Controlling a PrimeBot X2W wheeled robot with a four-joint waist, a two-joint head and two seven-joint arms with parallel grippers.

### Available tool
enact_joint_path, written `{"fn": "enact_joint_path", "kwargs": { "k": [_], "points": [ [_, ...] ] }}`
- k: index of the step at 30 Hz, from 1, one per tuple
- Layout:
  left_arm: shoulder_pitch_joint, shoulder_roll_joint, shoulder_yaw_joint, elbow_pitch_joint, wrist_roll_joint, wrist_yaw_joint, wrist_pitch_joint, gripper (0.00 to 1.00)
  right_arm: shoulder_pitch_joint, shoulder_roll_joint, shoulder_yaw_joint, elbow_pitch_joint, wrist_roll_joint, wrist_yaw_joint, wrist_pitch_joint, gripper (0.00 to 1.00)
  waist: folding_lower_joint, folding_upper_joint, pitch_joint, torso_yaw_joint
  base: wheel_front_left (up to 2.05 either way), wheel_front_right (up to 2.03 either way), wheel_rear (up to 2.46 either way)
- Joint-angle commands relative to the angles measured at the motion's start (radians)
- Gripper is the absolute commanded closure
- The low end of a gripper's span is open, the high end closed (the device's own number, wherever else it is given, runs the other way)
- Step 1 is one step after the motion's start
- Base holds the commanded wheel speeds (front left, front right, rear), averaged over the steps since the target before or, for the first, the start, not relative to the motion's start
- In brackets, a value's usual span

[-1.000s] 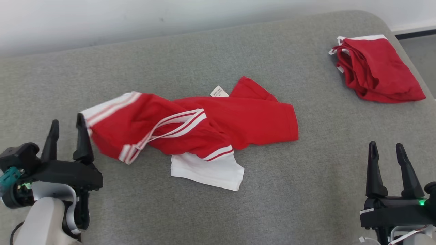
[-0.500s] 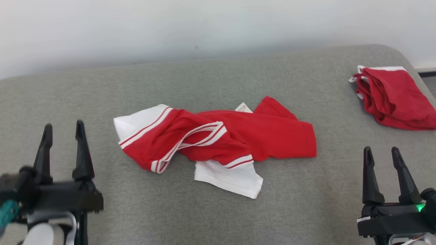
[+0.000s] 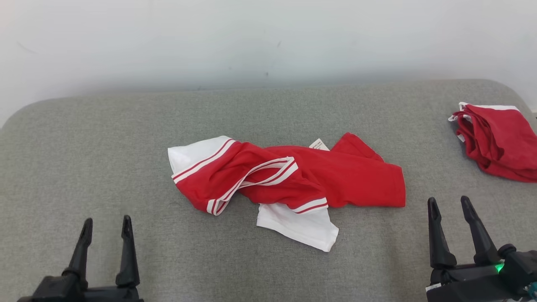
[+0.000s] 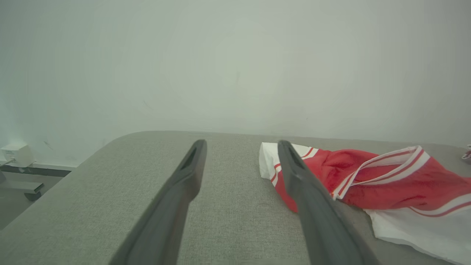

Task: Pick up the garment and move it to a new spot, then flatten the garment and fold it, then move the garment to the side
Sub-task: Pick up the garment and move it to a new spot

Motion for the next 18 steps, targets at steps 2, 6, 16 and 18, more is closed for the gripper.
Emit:
{"fn": "enact_joint_path", "kwargs": {
  "k": [2,6,16,18],
  "points": [
    [0.016,-0.004,0.001,0.003,0.013,-0.003,0.000,0.00,0.013,-0.002,0.004,0.001,0.001,-0.002,0.000,0.00,0.0001,0.0000,-0.007,0.007,0.00,0.00,0.00],
    [0.023,-0.005,0.007,0.013,0.034,-0.010,0.000,0.00,0.023,-0.009,0.011,0.003,-0.002,-0.002,0.000,0.00,0.0001,0.0000,-0.016,0.012,0.00,0.00,0.00],
    [0.035,-0.017,0.025,0.042,0.061,-0.030,0.000,0.00,0.044,-0.012,0.016,0.015,-0.003,-0.002,0.000,0.00,0.0001,0.0000,-0.035,0.011,0.00,0.00,0.00],
    [0.034,-0.020,0.027,0.046,0.065,-0.033,0.000,0.00,0.045,-0.011,0.016,0.015,-0.004,-0.002,0.000,0.00,0.0001,0.0000,-0.035,0.012,0.00,0.00,0.00]
  ]
}}
